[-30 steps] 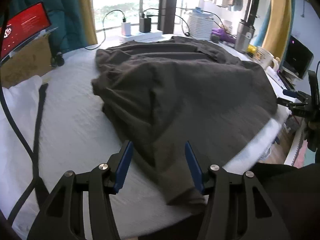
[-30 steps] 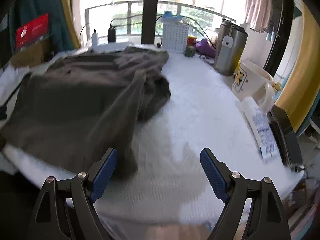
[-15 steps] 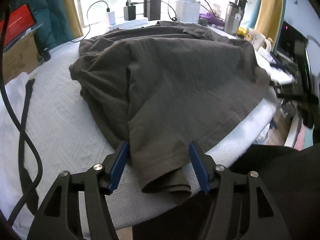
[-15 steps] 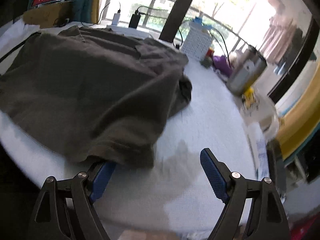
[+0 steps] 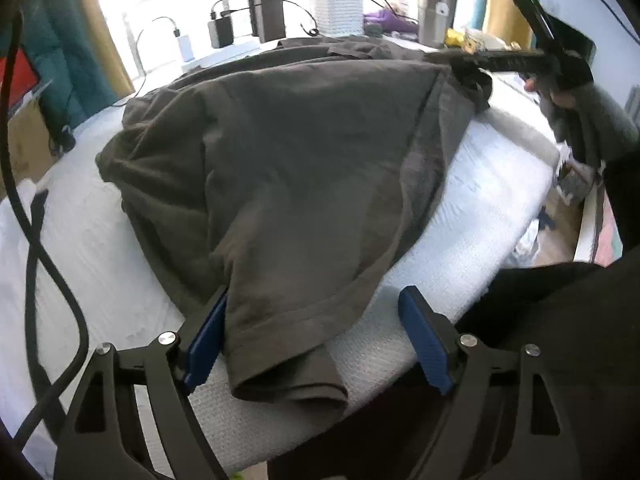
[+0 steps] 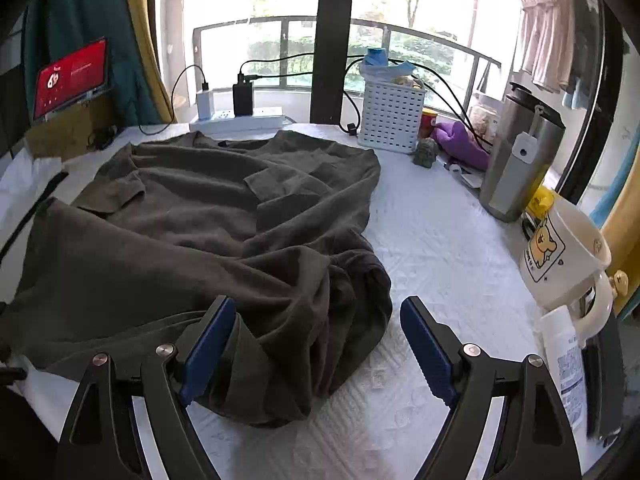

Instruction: Fold small clothes

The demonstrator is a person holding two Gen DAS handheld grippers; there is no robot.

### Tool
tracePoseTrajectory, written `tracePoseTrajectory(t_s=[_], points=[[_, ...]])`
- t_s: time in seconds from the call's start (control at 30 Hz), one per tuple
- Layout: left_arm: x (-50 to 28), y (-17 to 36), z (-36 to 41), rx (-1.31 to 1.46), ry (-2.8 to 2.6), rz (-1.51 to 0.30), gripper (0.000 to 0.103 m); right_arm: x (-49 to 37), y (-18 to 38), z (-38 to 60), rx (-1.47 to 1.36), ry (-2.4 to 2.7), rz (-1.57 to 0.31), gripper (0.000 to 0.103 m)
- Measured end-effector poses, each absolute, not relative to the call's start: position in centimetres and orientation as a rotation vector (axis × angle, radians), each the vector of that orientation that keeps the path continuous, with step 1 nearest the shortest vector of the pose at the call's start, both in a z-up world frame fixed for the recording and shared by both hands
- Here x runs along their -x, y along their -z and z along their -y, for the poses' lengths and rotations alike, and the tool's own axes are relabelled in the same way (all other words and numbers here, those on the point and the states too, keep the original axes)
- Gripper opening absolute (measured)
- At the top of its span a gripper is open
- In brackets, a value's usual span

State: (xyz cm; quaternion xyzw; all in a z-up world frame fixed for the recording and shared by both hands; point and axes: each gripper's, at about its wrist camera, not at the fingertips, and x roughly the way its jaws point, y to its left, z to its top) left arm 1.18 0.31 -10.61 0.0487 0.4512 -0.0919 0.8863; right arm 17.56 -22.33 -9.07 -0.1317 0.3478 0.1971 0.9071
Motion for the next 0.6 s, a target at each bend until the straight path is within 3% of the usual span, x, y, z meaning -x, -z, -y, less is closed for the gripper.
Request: tracePoseTrajectory(t_s=[0.13,0.17,0.2,0.3,0.6], points=[[-1.1,10.7,-0.6,-0.109,0.196,-0.917,0.081,-16.5,9.4,22.6,0.281,-0.411,-0.714,0.086],[-1.0,10.6,-0.6,-0.112,0.199,-0.907,0.071,-16.3,9.5,22.7,0.278,-0.415,-0.714,0.086],[-1.0,10.4,-0.6,-0.115,0.201,-0.897,0.054,-16.2,9.6,22.9,0.275,-0.414,-0.716,0.086],[-1.5,10.1,-1.3,-0.115,0.171,-0.892,0.016,-15.7,9.8,23.5,0.275,-0.4,-0.72,0.086],[-3.3,9.8,-3.4,-0.003,0.157,-0.905,0.011,-11.9,11.3,23.2,0.399,-0.413,-0.758,0.086]])
